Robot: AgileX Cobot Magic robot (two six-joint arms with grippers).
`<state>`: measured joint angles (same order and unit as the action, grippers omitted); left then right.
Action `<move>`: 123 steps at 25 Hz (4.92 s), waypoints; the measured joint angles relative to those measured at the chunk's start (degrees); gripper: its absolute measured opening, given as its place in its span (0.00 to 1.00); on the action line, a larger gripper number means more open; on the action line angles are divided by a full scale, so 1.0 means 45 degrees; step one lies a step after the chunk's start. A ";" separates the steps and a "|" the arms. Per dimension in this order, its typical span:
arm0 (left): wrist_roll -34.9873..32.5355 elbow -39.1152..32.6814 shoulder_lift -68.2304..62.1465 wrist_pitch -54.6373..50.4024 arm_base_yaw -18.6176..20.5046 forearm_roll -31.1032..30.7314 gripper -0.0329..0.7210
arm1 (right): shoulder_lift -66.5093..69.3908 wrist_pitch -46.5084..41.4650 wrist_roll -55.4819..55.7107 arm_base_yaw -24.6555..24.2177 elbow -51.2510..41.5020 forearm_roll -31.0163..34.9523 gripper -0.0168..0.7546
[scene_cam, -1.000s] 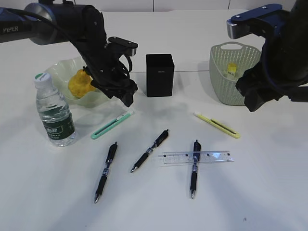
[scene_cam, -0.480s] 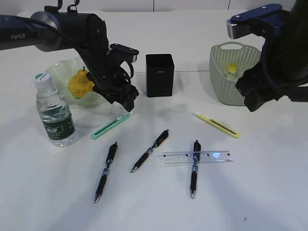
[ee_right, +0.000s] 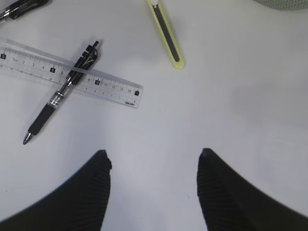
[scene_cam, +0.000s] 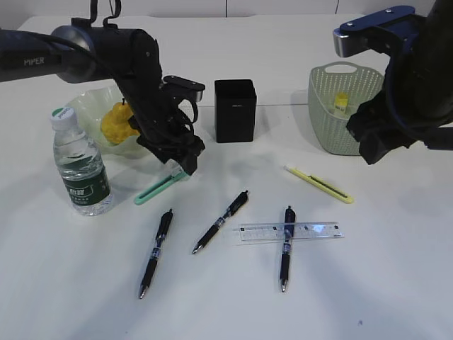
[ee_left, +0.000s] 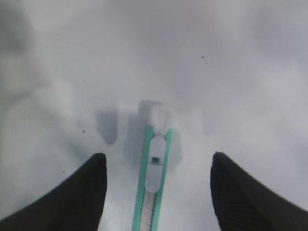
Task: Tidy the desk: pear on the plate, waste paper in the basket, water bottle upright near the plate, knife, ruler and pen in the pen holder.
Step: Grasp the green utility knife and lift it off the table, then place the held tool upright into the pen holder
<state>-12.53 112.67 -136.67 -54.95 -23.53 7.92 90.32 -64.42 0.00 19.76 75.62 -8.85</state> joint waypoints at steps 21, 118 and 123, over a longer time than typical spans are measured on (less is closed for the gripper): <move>-0.0022 0.0028 -0.0426 -0.0435 0.0000 0.0309 0.64 | 0.0000 0.0046 0.0000 0.0000 0.0000 0.0000 0.58; -0.5232 0.1189 0.0286 0.9713 0.0000 0.7460 0.19 | 0.0000 0.0041 0.0000 0.0000 0.0000 0.0000 0.58; -0.5232 0.1189 0.0286 0.9968 0.0000 0.7754 0.19 | 0.0000 0.0071 0.0000 0.0000 0.0000 0.0000 0.58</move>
<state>-36.07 118.02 -135.39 -10.10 -23.53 42.81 90.32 -64.10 0.00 19.76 75.62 -8.85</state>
